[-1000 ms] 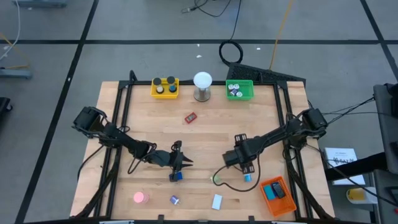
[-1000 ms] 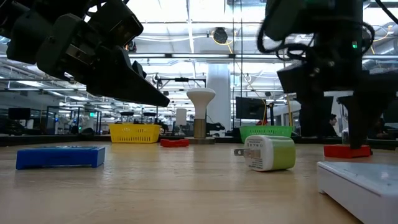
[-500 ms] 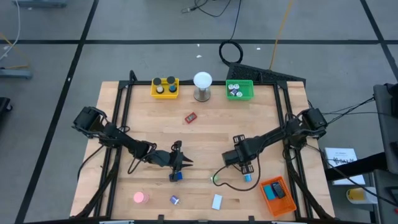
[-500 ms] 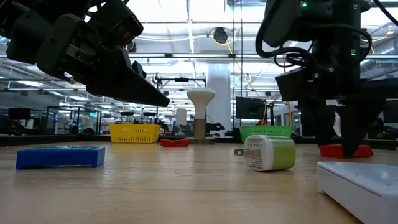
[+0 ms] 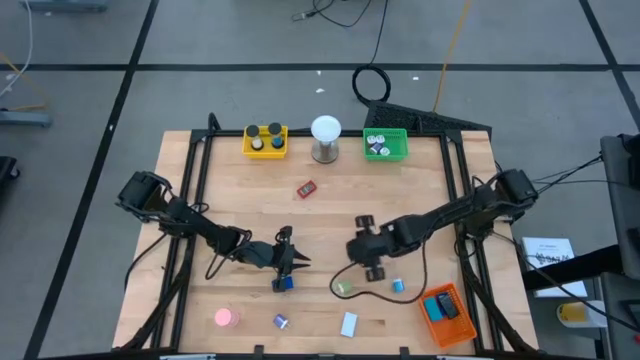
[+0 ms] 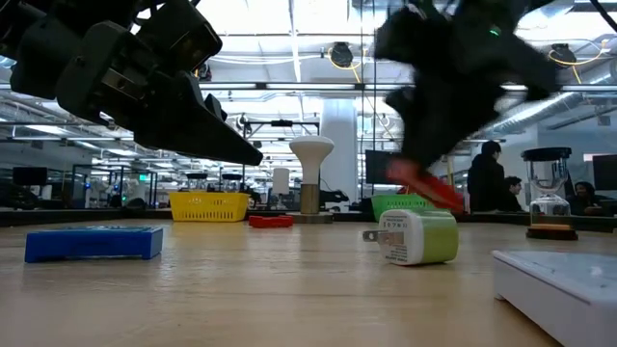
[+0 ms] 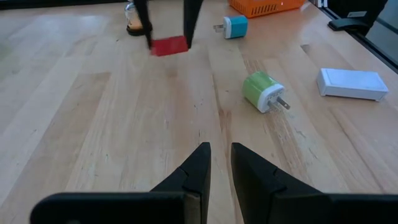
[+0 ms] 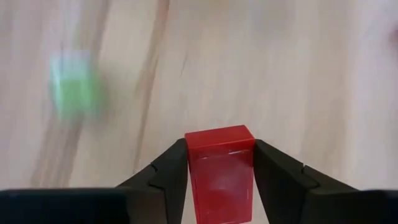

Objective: Pick & Place Office items
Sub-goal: Put the bottom red digital timer into the orange bin

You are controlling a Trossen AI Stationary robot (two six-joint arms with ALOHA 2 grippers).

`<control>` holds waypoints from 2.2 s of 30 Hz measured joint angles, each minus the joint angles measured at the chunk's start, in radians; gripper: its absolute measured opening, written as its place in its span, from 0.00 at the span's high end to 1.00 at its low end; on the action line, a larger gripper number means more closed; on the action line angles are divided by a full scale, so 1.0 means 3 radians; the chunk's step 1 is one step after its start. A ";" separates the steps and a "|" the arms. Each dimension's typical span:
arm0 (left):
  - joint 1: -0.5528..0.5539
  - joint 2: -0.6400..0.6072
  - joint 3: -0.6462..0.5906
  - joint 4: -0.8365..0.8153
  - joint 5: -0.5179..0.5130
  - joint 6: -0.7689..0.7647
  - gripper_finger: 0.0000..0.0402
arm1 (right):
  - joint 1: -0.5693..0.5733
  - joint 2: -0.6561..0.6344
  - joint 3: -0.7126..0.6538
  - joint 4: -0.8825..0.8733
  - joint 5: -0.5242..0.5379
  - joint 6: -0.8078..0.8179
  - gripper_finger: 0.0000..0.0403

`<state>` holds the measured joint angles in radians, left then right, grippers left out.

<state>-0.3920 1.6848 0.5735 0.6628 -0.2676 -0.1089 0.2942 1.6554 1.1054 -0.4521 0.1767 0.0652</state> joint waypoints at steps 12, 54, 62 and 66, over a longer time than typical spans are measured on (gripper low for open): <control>0.0000 0.0000 0.0001 -0.0006 0.0000 0.0000 0.84 | -0.0489 0.0238 -0.1457 0.4167 0.0101 -0.0199 0.62; 0.0042 0.0000 0.0032 0.0859 -0.0947 0.0104 0.34 | -0.0473 0.0406 -0.1501 0.5877 -0.0599 -0.0238 0.61; 0.0107 0.0000 0.0530 -0.0047 -0.1033 0.0085 0.13 | -0.0473 0.0406 -0.1501 0.5994 -0.0603 -0.0245 0.62; 0.0114 0.0000 0.0662 -0.0203 -0.1035 0.0108 0.21 | -0.0473 0.0405 -0.1501 0.6015 -0.0605 -0.0245 0.61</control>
<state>-0.3576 1.6849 0.7722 0.6018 -0.5781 -0.0766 0.1524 1.7769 0.6552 1.3524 -0.0048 -0.0081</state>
